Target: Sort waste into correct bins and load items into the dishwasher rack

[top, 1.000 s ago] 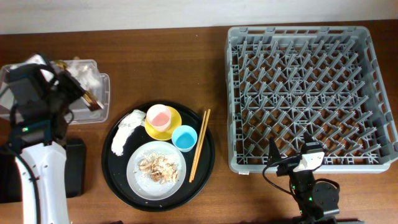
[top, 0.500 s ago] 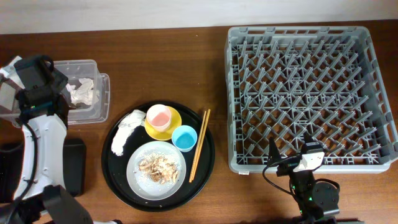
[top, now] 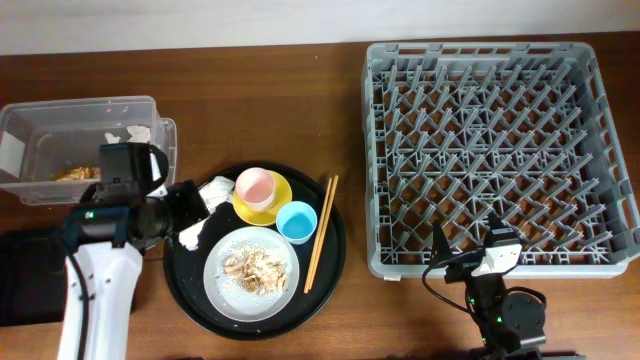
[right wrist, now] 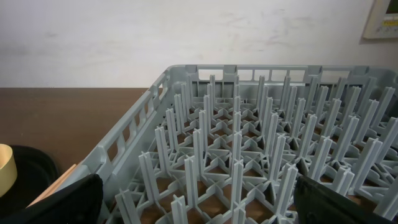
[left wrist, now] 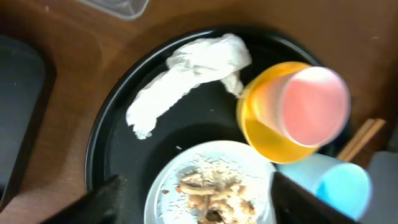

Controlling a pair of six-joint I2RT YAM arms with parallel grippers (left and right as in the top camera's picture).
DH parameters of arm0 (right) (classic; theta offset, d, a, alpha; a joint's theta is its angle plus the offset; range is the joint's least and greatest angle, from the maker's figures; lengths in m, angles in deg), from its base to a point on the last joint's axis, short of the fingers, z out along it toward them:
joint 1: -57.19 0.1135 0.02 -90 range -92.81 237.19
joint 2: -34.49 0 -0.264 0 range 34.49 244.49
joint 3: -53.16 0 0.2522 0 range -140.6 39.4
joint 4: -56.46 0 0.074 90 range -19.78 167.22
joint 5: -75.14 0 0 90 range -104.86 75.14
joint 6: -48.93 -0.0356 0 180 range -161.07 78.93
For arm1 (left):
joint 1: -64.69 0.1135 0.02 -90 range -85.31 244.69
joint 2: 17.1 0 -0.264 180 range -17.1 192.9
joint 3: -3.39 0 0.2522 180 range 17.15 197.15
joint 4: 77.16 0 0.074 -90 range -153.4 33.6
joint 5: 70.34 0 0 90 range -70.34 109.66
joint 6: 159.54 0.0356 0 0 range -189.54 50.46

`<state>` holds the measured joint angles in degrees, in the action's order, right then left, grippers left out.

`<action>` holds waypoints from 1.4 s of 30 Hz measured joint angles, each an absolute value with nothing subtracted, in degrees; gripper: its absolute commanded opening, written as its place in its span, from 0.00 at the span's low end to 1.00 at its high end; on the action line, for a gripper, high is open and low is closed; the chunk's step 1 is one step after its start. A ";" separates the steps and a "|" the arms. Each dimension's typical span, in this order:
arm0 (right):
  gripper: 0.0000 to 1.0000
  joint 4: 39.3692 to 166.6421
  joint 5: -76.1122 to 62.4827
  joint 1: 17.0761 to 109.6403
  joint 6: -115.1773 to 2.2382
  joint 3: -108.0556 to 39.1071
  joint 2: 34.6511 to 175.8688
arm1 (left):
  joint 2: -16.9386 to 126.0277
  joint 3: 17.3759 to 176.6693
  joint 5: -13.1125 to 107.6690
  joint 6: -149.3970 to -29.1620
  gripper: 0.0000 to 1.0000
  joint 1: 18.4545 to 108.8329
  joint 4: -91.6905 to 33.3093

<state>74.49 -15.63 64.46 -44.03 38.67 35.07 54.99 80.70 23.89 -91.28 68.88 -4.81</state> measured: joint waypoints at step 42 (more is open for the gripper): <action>0.98 74.49 -15.66 64.46 -44.08 38.67 35.07 | 75.17 92.26 -2.71 -93.49 0.76 74.89 -38.75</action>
<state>74.49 -15.66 64.46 -44.08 38.67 35.07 75.17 92.26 -2.71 -93.49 74.89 -38.75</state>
